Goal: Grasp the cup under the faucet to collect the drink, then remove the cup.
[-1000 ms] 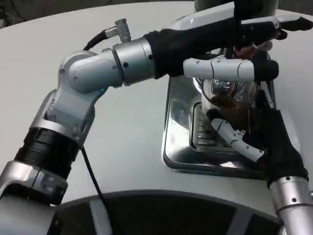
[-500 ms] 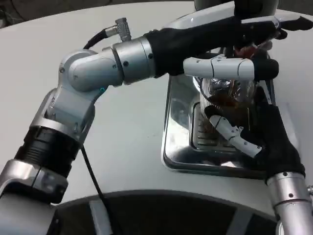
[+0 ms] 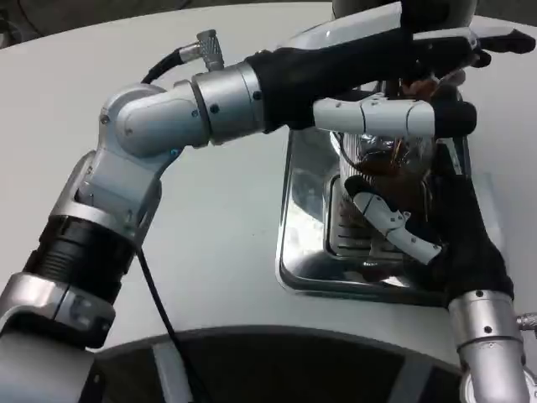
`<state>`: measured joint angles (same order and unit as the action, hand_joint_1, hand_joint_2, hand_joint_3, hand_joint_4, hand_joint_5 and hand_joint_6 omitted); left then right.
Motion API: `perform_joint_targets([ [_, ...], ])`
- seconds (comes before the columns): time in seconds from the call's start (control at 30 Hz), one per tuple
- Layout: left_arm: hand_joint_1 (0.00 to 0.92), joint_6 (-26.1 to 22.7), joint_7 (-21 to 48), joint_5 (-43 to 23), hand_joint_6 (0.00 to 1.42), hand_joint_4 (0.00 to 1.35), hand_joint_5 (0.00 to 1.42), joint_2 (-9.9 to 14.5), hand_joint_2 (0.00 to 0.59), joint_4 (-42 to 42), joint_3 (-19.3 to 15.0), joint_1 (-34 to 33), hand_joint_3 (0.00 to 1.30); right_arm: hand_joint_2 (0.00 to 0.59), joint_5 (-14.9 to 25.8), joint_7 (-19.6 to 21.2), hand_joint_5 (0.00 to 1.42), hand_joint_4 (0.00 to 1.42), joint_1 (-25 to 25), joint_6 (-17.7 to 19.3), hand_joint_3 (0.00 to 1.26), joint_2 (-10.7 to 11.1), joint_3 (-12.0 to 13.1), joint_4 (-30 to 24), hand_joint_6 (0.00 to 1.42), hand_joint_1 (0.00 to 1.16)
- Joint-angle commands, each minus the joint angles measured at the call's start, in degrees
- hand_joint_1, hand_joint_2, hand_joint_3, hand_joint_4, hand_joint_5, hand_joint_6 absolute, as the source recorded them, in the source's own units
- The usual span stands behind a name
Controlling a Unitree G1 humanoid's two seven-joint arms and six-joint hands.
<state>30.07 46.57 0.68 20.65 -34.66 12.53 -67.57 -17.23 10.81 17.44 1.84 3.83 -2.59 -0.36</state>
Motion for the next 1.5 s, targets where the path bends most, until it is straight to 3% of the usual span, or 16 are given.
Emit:
perform_joint_targets([
  [0.03, 0.0, 0.6, 1.7, 1.9, 0.14, 0.0, 0.08, 0.5, 0.087, -0.3, 1.1, 0.4, 0.1, 0.24, -0.3, 1.3, 0.12, 0.08, 0.0, 1.2, 0.02, -1.0, -0.4, 1.4, 0.0, 0.65],
  [0.53, 0.0, 0.7, 1.6, 2.1, 0.15, 0.01, 0.08, 0.9, 0.087, 0.4, 1.3, 0.9, 0.1, 0.24, -0.9, 5.7, 0.29, 0.25, -0.3, 4.6, 0.17, -2.9, -0.8, 4.2, 0.09, 0.7],
  [0.97, 0.0, 0.9, 1.5, 1.8, 0.16, 0.01, 0.08, 1.4, 0.077, 1.5, 1.2, 2.1, 0.09, 0.244, -1.1, 9.7, 0.47, 0.43, -0.7, 8.9, 0.36, -4.6, -0.8, 6.8, 0.26, 0.72],
  [1.17, 0.0, 2.6, 0.2, 0.5, 0.16, 0.0, 0.1, 1.3, 0.067, 2.7, -0.5, 2.8, 0.03, 0.244, -1.1, 10.4, 0.56, 0.52, -0.9, 10.2, 0.44, -4.7, -0.8, 7.1, 0.34, 0.72],
  [1.5, 0.0, 3.5, -1.5, -0.8, 0.18, 0.03, 0.12, 1.4, 0.075, 4.8, -3.7, 3.4, 0.03, 0.249, -1.2, 11.2, 0.63, 0.59, -1.5, 11.4, 0.5, -4.8, -0.5, 6.7, 0.4, 0.73],
])
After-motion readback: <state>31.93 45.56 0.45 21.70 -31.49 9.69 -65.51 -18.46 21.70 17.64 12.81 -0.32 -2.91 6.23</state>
